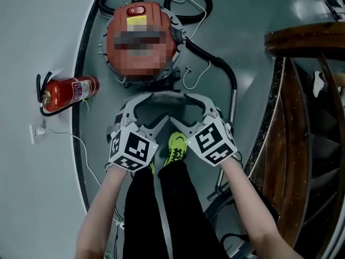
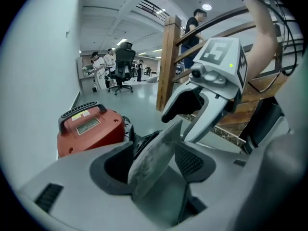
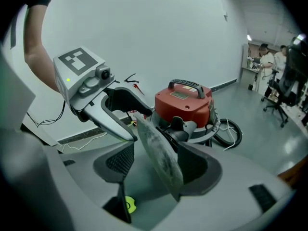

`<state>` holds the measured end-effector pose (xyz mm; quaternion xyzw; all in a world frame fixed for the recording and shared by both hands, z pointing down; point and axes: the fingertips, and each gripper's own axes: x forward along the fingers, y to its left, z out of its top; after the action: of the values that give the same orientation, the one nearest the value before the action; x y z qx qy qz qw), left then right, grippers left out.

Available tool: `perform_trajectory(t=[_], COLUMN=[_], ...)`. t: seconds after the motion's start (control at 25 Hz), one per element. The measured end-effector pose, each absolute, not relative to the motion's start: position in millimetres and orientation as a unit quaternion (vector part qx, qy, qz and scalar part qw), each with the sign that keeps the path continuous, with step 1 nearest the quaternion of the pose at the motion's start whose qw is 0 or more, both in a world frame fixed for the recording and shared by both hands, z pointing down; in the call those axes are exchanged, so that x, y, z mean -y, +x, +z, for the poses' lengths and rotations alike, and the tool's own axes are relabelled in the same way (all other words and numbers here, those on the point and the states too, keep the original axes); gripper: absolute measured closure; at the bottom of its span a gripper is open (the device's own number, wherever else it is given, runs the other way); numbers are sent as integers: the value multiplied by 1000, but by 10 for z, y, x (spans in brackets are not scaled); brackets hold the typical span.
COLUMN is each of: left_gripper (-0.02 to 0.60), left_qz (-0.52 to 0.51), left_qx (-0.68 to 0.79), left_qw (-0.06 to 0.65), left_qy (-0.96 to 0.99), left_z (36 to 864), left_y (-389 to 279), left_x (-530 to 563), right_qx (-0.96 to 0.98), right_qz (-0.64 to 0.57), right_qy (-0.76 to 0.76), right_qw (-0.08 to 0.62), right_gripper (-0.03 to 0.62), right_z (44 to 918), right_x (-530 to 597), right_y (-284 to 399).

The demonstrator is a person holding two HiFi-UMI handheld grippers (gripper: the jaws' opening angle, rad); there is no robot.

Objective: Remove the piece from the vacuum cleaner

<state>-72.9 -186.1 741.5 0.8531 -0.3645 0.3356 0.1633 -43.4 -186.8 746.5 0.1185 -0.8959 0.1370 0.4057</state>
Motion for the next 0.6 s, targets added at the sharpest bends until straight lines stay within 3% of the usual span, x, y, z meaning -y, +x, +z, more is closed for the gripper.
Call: perform_trajectory(t=[0.6], left_gripper=[298], left_qz=[388], left_qx=[372], left_qw=[164], left_qy=[827], left_z=[7860], left_y=[-908], left_x=[2050], right_qx=[872], right_qz=[87], right_qy=[80], right_qw=[476], right_gripper=[309], right_z=[7874], right_x=[2100], right_y=[-423])
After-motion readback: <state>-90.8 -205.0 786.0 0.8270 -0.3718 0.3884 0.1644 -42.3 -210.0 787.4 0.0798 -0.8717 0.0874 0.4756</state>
